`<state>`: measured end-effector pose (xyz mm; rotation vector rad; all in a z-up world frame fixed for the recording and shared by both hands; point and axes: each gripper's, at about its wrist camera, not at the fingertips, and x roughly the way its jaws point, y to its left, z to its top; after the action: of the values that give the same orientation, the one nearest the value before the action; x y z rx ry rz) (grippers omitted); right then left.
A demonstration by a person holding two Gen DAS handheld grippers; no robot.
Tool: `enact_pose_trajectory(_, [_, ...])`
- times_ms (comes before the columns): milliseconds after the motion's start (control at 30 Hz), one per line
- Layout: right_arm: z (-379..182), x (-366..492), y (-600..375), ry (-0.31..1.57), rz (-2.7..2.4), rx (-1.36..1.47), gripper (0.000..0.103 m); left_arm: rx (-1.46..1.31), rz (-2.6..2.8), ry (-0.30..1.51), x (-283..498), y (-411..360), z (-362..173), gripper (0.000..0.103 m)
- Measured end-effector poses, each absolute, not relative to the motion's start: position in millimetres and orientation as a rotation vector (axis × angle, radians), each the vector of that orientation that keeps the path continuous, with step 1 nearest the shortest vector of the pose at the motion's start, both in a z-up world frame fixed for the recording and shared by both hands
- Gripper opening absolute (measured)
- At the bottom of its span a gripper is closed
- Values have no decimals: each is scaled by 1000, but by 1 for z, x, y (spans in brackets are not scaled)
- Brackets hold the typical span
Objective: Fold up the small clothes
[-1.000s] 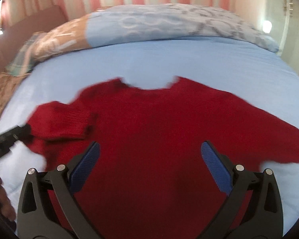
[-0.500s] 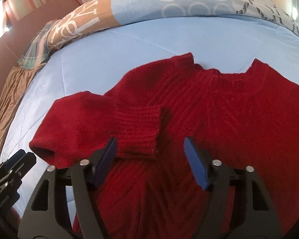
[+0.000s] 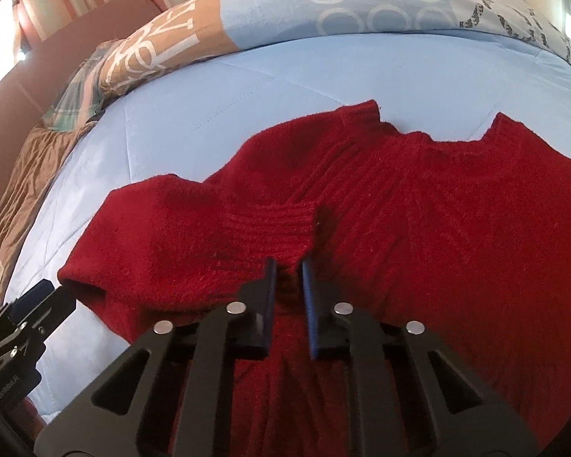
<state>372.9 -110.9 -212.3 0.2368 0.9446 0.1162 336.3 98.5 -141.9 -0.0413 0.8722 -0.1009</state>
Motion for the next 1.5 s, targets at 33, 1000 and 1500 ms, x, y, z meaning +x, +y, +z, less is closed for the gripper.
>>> enact_pose_trajectory(33, [-212,372,-111,947,117,230,11,-40,-100,871,336,98,-142,68])
enact_pose_trajectory(1000, [-207,304,-345,909,-184,211,7,-2,-186,877,354,-13,-139,80])
enact_pose_trajectory(1500, [-199,289,-342,873,-140,244,18,46,-219,1009,437,-13,-175,86])
